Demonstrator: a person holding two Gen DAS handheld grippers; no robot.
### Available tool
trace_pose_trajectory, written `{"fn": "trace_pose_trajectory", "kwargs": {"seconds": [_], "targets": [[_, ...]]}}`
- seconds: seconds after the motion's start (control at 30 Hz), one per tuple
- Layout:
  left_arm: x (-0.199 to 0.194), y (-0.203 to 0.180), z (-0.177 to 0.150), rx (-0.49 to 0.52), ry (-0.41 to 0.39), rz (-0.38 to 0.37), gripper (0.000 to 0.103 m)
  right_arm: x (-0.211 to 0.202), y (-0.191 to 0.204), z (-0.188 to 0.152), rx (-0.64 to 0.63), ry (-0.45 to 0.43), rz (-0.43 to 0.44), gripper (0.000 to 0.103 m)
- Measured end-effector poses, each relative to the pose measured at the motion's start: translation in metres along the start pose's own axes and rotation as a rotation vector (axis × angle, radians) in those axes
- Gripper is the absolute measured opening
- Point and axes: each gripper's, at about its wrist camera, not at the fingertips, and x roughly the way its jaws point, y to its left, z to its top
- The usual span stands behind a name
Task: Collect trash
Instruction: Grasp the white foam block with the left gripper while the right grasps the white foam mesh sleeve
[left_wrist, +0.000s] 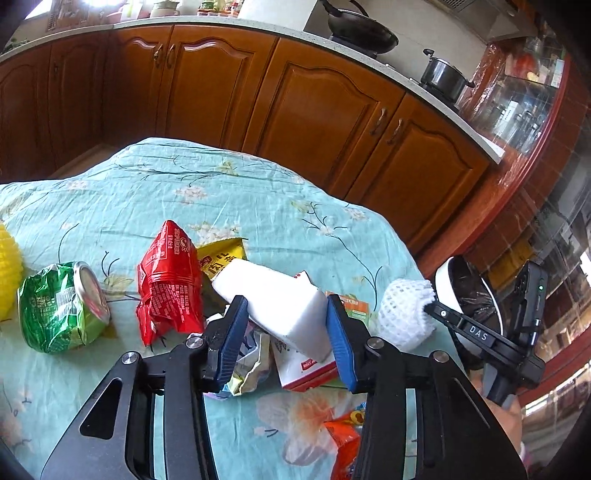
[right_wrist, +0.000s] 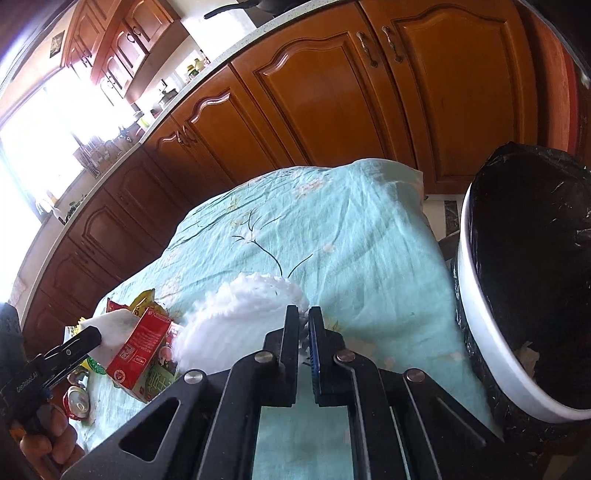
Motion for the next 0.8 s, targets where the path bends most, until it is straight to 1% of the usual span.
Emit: {"fn": "trace_pose_trajectory", "kwargs": {"seconds": [0.2, 0.43, 0.6, 0.8], "targets": [[-0.019, -0.011, 0.000, 0.043, -0.042, -0.021, 0.041, -0.019, 0.012, -0.005, -0.044, -0.036, 0.010, 0.005], [-0.040, -0.029, 0.001, 0.081, -0.077, -0.074, 0.041, -0.045, 0.020, -0.005, -0.058, -0.083, 0.026, 0.005], [-0.043, -0.046, -0.003, 0.107, -0.072, -0.121, 0.041, -0.062, 0.019, -0.007, -0.058, -0.108, 0.022, 0.005], [-0.042, -0.072, -0.009, 0.153, -0.060, -0.165, 0.041, -0.081, 0.008, -0.012, -0.048, -0.130, 0.004, 0.005]]}}
